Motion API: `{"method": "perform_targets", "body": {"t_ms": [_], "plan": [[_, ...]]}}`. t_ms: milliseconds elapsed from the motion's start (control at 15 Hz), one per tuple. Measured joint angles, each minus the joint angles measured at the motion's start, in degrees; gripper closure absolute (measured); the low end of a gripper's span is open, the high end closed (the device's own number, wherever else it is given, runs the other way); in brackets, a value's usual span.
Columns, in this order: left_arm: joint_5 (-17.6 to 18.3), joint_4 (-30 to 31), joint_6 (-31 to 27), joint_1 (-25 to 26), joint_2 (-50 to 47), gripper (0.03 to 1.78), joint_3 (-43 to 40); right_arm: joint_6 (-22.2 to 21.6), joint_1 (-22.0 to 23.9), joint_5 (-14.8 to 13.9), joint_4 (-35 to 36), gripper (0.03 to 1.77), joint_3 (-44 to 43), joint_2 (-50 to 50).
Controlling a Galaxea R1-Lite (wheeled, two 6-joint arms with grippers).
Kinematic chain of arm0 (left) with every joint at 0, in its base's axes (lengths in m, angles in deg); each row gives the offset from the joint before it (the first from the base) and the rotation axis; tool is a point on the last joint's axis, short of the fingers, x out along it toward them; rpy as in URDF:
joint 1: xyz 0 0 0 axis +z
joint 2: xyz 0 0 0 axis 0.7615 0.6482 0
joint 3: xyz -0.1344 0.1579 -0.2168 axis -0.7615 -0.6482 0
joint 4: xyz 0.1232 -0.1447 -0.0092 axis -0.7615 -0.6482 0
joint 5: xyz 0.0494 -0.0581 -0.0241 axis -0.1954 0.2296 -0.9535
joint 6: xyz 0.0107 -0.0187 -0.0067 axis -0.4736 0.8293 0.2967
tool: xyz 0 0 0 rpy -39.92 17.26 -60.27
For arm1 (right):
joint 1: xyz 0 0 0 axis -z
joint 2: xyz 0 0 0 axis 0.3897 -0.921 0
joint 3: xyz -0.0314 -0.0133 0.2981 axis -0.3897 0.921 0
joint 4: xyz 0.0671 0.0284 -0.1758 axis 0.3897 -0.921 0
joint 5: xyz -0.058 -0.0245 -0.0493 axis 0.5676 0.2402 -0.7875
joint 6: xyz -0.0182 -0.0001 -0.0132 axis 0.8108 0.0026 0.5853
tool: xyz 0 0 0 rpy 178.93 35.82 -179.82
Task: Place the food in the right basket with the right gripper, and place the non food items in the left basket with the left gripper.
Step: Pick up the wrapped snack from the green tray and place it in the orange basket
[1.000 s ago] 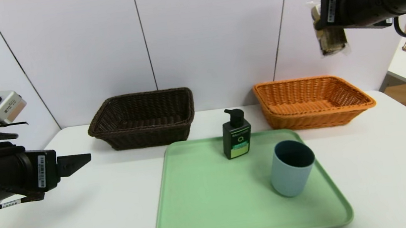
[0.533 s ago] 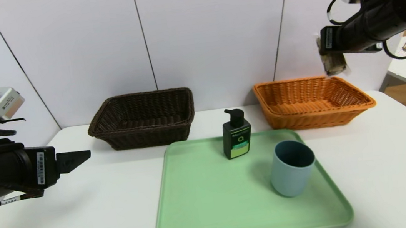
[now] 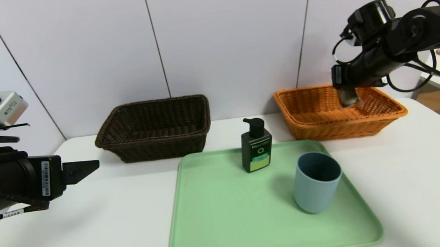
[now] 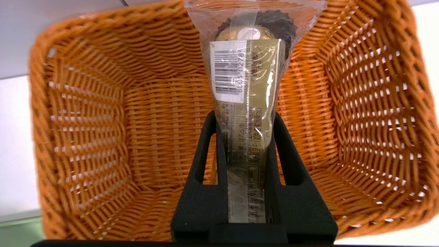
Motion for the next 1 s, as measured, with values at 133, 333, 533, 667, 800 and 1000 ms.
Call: {"method": "perform_targets", "body": {"t_ms": [133,333,533,667,800,1000], "plan": [[0.0,0.1,0.0,0.0,0.1,0.12,0.0,0.0,0.0,0.0,0.0,1.49,0.0,-1.0],[0.0,0.1,0.0,0.0,0.2,0.12,0.0,0.2,0.1,0.0,0.0,1.34,0.0,-1.4],[0.1,0.1,0.0,0.0,0.2,0.12,0.0,0.2,0.0,0.0,0.1,0.94,0.0,-1.2],[0.1,0.1,0.0,0.0,0.2,0.12,0.1,0.2,0.0,0.0,0.1,0.75,0.0,-1.1],[0.1,0.1,0.0,0.0,0.2,0.12,0.0,0.2,0.0,0.0,0.0,0.6,0.0,-0.5],[0.1,0.1,0.0,0.0,0.0,0.12,0.0,0.3,-0.6,0.0,-0.6,0.43,0.0,2.9]]}}
